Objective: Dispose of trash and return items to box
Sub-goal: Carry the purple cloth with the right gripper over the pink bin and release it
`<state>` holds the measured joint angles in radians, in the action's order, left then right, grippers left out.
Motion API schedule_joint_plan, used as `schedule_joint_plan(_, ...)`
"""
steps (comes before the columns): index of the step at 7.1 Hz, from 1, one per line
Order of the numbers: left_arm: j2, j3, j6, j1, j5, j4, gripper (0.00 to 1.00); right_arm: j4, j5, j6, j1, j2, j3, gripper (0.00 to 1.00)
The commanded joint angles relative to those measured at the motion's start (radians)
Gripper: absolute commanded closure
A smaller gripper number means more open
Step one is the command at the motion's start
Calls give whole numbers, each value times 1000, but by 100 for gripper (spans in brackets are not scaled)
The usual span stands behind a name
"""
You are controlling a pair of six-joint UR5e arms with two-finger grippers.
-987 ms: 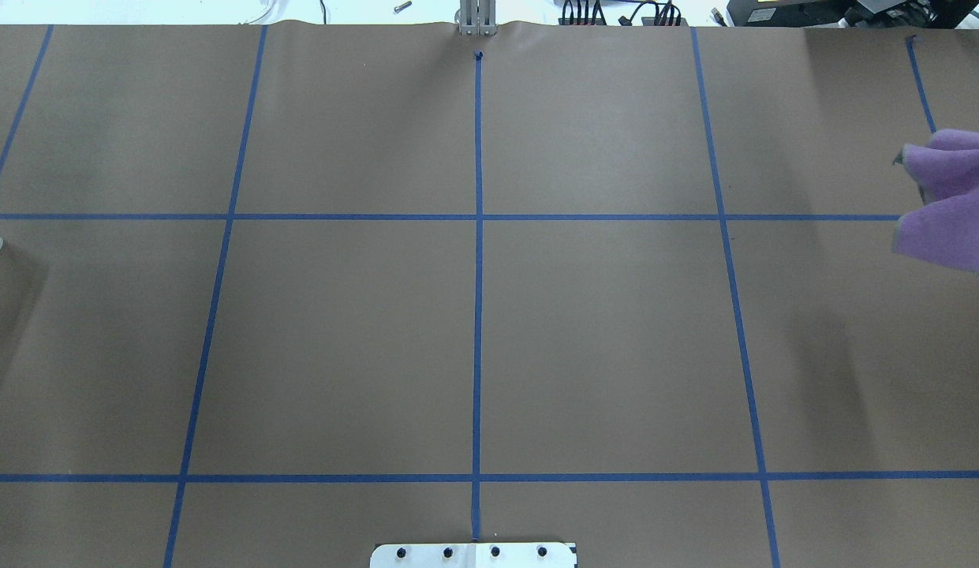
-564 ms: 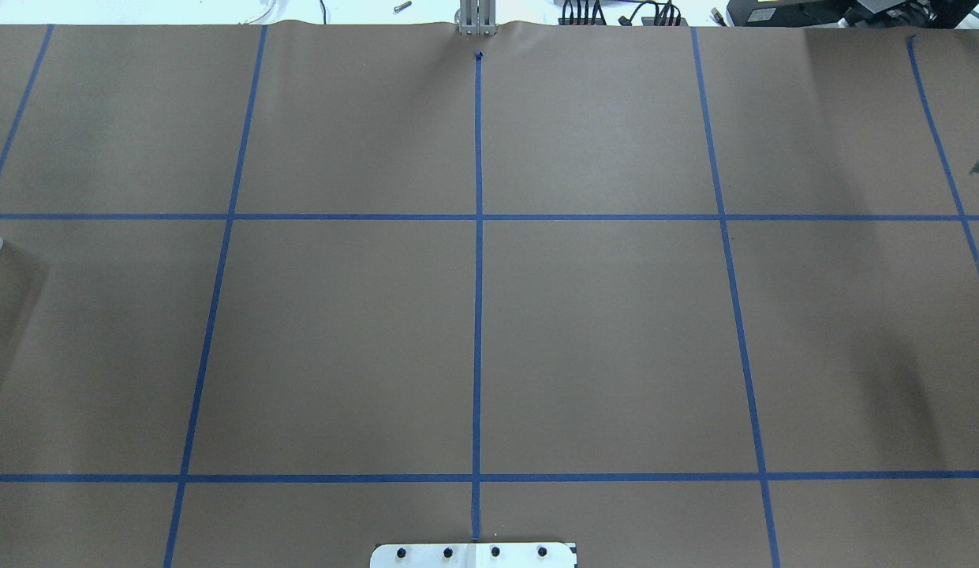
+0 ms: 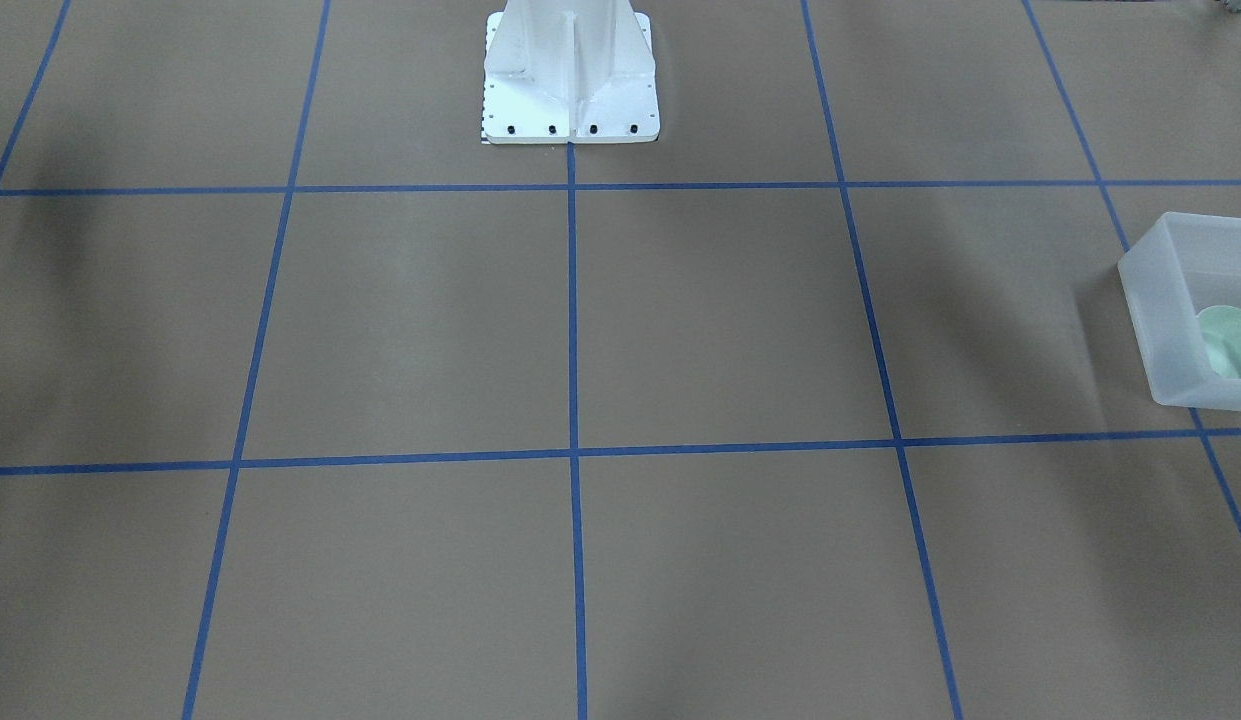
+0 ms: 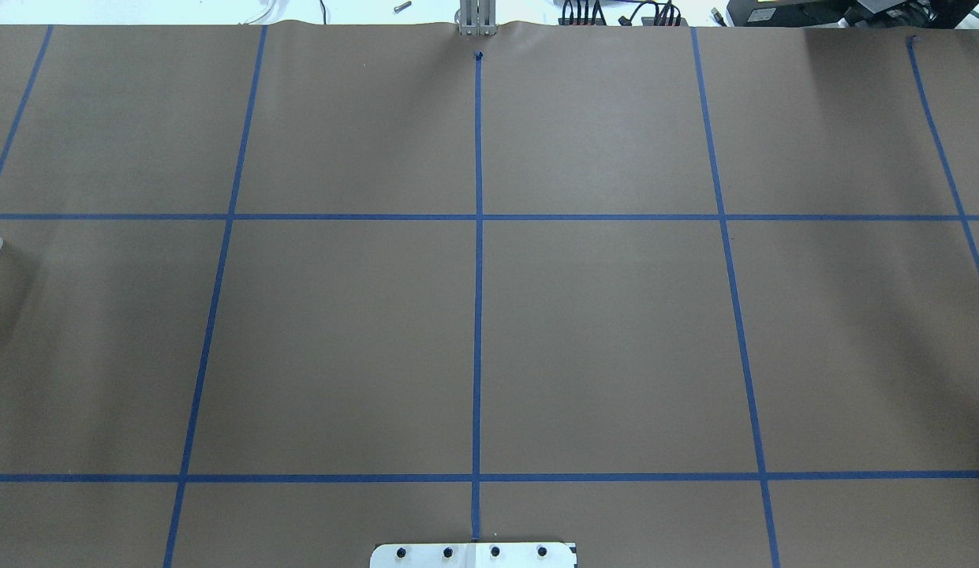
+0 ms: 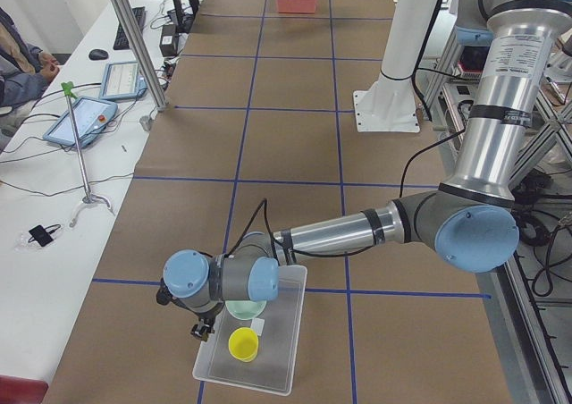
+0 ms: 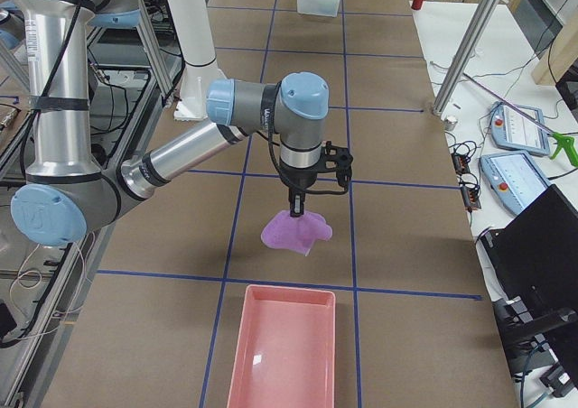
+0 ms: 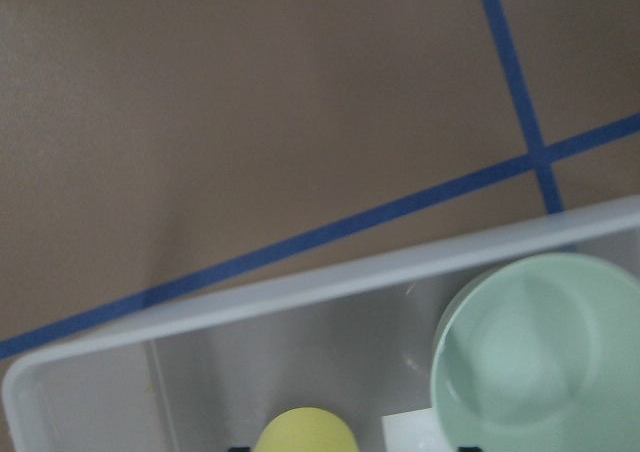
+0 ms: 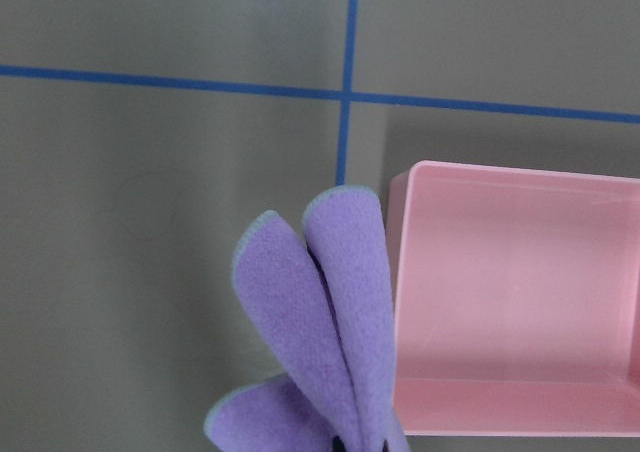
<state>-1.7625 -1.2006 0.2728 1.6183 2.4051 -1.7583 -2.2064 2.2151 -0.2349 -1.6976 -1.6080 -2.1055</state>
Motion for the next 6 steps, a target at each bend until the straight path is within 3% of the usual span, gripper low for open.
schedule_joint_plan(1,61,-307,-281,-38,14,97,2,11,-23,-217,-117,-12,181,100)
schedule_joint_plan(2,76,-444,-388,-94,16,178,2,61,-23,-237,-132,-32,243,100)
schedule_joint_plan(4,87,-697,-571,-191,19,360,2,364,-20,-254,-157,-89,481,100)
schedule_joint_plan(5,106,-729,-596,-210,20,367,2,505,-20,-248,-162,-81,604,100)
schedule_joint_plan(6,109,-738,-596,-210,20,367,2,566,-18,-247,-162,-78,684,100)
